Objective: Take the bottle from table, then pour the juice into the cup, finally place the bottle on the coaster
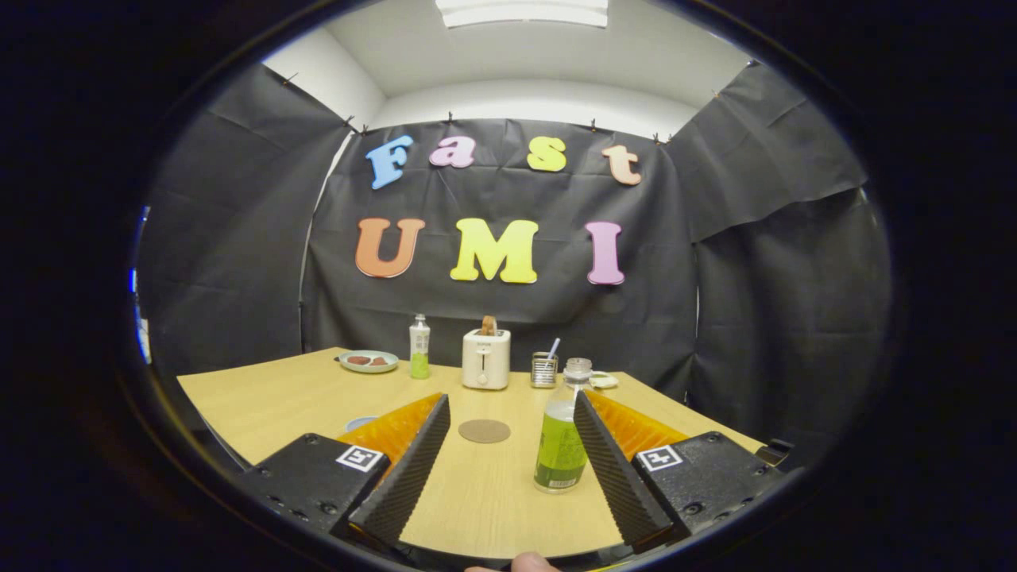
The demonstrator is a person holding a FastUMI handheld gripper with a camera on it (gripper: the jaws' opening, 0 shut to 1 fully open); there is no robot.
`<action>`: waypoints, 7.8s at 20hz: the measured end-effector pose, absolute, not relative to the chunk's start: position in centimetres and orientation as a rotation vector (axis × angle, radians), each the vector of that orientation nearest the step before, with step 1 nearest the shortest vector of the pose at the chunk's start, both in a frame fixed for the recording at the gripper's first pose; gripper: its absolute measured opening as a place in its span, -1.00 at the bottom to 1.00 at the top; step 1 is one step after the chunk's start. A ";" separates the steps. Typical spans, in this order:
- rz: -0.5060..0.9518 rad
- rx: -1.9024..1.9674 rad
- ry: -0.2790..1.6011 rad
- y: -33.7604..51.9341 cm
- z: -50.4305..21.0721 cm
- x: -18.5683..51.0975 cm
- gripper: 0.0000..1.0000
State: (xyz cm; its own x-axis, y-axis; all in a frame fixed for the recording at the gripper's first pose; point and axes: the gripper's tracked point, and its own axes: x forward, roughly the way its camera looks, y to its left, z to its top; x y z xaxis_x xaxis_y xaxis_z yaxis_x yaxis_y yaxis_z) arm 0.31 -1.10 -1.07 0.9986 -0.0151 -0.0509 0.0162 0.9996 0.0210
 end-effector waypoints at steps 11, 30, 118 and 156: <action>-0.058 0.045 0.092 -5.1 -3.3 1.7 1.00; 0.058 0.046 0.310 -6.5 -10.9 10.8 1.00; -0.182 -1.661 -0.031 -1.2 0.2 13.4 0.52; -0.236 -1.787 -0.135 -1.0 3.1 14.3 0.52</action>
State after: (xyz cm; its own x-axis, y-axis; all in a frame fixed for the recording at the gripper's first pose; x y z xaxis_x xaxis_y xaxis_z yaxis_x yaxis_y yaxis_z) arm 14.29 -1.00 3.08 0.9721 -0.0356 0.2318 0.2180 -0.2277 -0.9490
